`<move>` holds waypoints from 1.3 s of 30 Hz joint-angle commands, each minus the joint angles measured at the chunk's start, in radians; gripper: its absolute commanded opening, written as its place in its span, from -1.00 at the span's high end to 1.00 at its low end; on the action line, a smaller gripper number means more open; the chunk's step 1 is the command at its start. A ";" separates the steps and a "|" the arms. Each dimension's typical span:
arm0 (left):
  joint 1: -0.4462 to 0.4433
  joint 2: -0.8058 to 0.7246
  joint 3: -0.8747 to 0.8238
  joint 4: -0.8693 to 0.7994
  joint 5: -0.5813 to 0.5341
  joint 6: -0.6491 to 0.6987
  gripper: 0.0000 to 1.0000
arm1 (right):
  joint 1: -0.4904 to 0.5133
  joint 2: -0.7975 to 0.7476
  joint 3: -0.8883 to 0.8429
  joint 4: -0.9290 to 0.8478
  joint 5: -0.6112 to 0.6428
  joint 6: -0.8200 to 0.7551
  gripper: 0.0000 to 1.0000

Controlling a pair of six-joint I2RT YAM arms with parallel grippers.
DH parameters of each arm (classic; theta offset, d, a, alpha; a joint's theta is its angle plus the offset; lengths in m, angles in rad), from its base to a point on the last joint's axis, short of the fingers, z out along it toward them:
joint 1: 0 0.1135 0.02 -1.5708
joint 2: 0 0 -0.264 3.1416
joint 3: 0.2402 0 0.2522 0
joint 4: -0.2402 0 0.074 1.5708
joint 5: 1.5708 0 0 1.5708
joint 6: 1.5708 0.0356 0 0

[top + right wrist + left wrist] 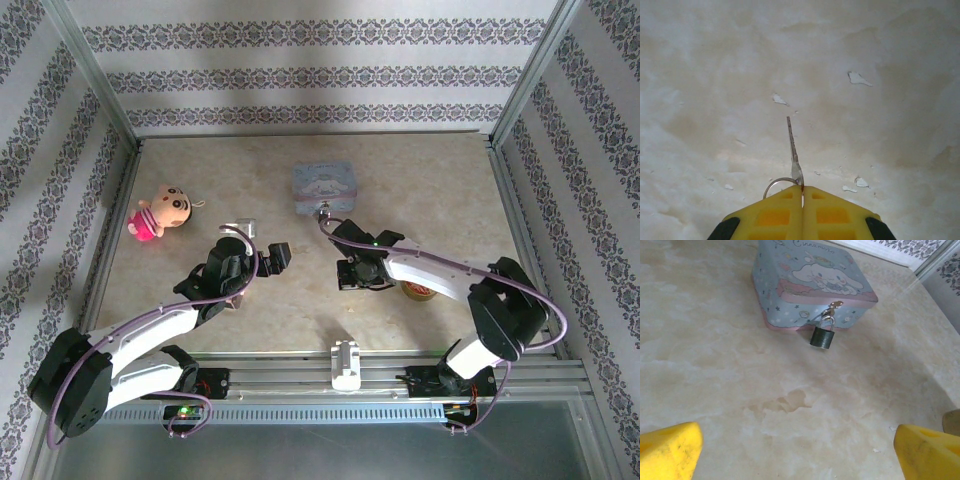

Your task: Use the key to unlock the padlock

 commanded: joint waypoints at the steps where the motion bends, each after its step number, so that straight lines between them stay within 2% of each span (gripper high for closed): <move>1: 0.015 -0.009 0.051 0.015 0.058 -0.010 -0.86 | 0.012 -0.071 0.021 0.001 -0.010 -0.081 1.00; 5: 0.016 0.009 0.092 0.006 0.123 -0.013 -0.76 | 0.006 -0.121 0.017 0.058 -0.063 -0.130 1.00; 14: 0.028 0.009 0.070 0.142 0.280 0.076 -0.45 | -0.065 -0.184 0.044 0.144 -0.326 -0.147 1.00; 19: 0.043 0.020 0.123 0.077 0.322 0.066 -0.44 | -0.135 -0.234 0.028 0.169 -0.409 -0.141 1.00; 24: 0.051 0.028 0.154 0.082 0.382 -0.045 -0.37 | -0.157 -0.288 -0.014 0.260 -0.448 -0.125 1.00; 32: 0.071 0.104 0.233 0.173 0.602 -0.181 -0.23 | -0.166 -0.330 -0.073 0.474 -0.530 -0.052 1.00; 39: 0.097 0.150 0.234 0.301 0.715 -0.281 -0.06 | -0.167 -0.352 -0.093 0.539 -0.557 -0.010 1.00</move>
